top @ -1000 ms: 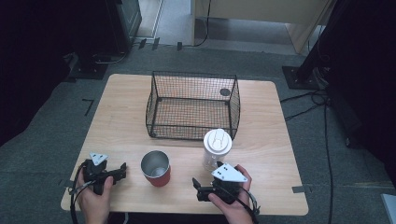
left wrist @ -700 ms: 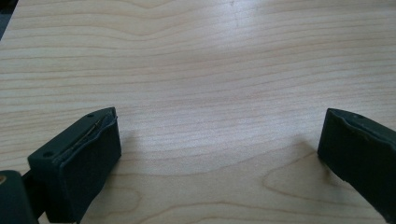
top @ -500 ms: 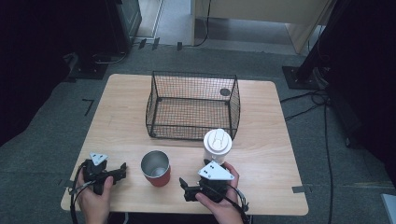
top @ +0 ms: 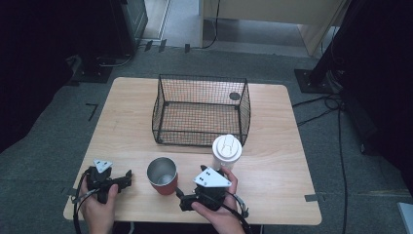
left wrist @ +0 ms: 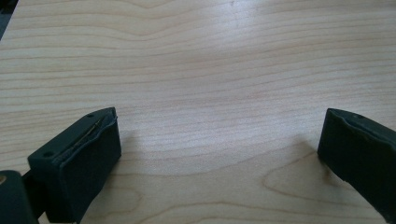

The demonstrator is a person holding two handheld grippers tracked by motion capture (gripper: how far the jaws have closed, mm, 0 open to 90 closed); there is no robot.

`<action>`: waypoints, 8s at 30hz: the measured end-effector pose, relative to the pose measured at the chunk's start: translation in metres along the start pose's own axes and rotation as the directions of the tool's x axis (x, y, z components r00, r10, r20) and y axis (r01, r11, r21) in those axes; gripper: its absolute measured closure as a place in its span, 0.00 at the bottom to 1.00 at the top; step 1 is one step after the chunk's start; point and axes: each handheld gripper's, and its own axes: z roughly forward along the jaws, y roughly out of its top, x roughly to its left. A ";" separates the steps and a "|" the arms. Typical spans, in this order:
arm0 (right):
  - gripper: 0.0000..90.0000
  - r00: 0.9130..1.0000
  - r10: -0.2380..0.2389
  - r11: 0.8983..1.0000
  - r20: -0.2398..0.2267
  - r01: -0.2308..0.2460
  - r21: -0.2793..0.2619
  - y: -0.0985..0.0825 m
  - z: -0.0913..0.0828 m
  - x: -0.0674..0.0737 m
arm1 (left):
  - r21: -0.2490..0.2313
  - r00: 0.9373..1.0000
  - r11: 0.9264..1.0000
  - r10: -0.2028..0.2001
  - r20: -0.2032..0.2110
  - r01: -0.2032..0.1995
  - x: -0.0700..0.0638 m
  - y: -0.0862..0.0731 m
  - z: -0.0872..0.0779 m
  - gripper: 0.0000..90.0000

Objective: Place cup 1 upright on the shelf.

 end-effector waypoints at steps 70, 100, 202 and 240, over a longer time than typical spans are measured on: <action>0.08 0.998 -0.054 0.941 0.016 0.056 -0.334 0.041 0.043 0.044 | 0.000 1.000 1.000 0.021 0.019 -0.021 -0.001 0.000 0.000 0.00; 0.08 0.979 0.026 0.753 0.204 0.115 -0.648 0.119 0.089 0.012 | 0.001 1.000 1.000 0.024 0.020 -0.024 -0.001 0.000 0.000 0.00; 0.08 0.819 0.230 0.964 0.526 -0.119 -0.237 0.135 0.243 -0.111 | 0.002 0.999 1.000 0.030 0.027 -0.030 -0.001 0.000 0.000 0.00; 0.00 0.861 0.241 0.927 0.447 -0.068 -0.369 0.159 0.220 -0.105 | 0.003 0.999 1.000 0.031 0.027 -0.031 -0.001 0.000 0.000 0.00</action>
